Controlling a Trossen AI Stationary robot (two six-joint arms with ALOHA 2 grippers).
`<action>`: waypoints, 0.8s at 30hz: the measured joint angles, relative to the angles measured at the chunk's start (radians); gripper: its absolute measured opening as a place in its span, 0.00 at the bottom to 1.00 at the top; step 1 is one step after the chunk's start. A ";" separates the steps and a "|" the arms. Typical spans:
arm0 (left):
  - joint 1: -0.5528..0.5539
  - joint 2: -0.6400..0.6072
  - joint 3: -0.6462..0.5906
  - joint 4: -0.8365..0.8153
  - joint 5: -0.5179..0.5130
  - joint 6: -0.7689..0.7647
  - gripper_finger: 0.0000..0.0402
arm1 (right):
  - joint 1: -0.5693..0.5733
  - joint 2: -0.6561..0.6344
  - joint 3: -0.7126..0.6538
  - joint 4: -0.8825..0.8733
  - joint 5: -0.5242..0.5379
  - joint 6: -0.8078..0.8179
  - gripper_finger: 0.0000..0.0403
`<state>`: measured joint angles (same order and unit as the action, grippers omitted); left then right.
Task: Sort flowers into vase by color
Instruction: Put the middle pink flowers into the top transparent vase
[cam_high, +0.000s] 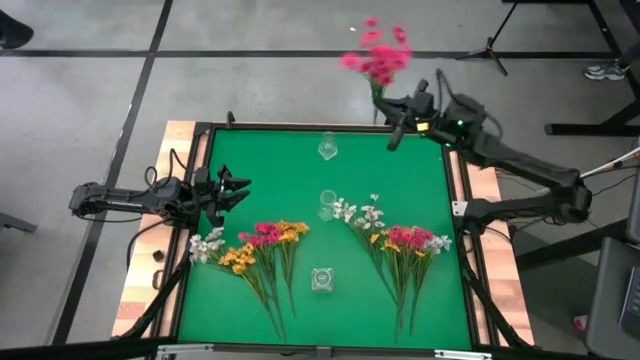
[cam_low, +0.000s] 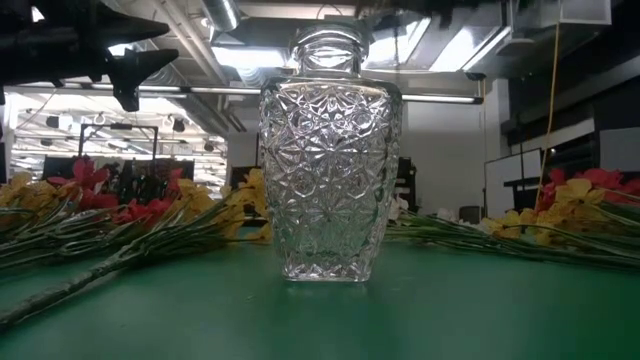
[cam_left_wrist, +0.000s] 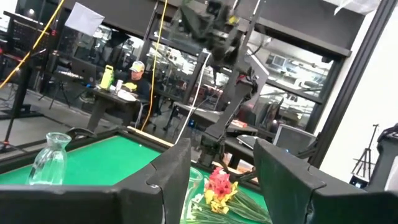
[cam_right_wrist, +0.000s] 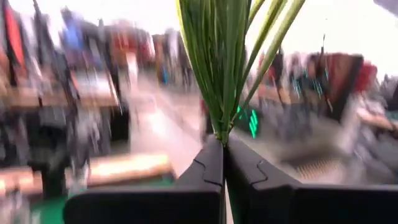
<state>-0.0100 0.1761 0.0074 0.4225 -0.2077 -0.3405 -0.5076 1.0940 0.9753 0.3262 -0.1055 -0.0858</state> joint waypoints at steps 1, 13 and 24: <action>0.000 0.000 0.000 0.000 0.000 0.000 0.43 | -0.036 0.013 -0.066 0.148 -0.041 0.036 0.00; 0.000 0.000 0.000 0.000 0.000 0.000 0.43 | -0.159 0.428 -0.164 0.675 -0.247 0.300 0.00; 0.000 0.000 0.000 -0.003 -0.017 0.033 0.43 | -0.161 0.649 -0.017 0.739 -0.368 0.257 0.00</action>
<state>-0.0097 0.1761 0.0074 0.4191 -0.2249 -0.3073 -0.6682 1.7431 0.9580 1.0651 -0.4739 0.1715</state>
